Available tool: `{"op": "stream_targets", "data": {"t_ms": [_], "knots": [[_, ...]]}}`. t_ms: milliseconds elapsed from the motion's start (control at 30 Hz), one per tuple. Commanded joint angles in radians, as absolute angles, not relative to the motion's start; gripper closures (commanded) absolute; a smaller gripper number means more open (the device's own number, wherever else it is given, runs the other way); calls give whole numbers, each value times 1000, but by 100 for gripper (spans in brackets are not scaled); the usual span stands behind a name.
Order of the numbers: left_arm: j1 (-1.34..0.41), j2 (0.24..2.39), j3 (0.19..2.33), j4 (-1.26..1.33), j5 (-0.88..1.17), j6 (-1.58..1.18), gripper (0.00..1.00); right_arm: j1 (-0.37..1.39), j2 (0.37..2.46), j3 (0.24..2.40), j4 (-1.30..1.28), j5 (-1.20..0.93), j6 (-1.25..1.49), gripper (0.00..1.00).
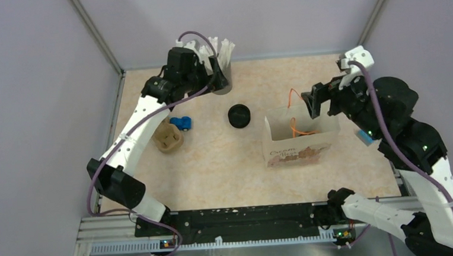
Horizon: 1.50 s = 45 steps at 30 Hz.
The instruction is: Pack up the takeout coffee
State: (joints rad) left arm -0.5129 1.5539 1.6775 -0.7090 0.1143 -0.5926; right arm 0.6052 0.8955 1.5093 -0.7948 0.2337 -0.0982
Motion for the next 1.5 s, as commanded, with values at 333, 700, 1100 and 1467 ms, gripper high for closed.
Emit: {"op": "stream_targets", "data": {"t_ms": [333,700,1100,1467], "knots": [[-194,1872,1979,-461,176,-449,25,595,707,1484,-885,165,185,4],[-97,1994,1964,-178,414,-576,53,595,680,1477,-888,201,137,6],[-122,2092,2101,-72,514,-460,50,595,728,1477,-856,186,194,9],[-157,2143,2137,-121,501,-467,58,595,758,1470,-852,177,217,10]]}}
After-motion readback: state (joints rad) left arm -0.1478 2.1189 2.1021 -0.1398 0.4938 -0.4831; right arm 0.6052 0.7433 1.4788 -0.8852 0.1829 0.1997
